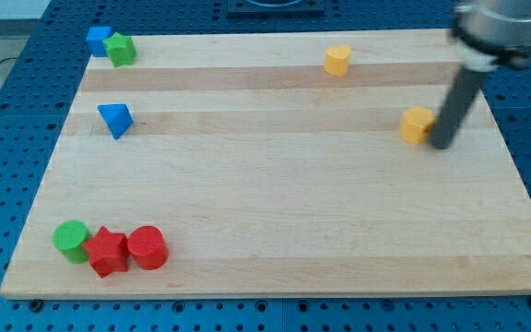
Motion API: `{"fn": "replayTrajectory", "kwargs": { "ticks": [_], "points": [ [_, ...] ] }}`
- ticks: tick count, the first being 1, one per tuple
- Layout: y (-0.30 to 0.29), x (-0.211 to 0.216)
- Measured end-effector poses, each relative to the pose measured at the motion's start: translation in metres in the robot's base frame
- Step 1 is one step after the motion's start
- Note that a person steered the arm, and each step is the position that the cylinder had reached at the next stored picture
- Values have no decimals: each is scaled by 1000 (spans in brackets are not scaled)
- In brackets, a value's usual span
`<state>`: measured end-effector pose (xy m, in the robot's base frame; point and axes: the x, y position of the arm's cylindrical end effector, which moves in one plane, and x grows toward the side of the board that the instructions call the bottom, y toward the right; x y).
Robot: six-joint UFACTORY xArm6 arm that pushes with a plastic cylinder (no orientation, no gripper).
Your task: Place the yellow hexagon above the red circle
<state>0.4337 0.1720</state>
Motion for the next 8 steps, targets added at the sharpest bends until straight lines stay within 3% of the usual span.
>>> {"fn": "replayTrajectory", "kwargs": {
  "ticks": [1,2,3,4,5,6,7,8],
  "points": [
    [-57,1],
    [2,11],
    [72,-17],
    [58,-68],
    [-33,-49],
    [-128,2],
    [-161,8],
    [-144,-53]
  ]
}}
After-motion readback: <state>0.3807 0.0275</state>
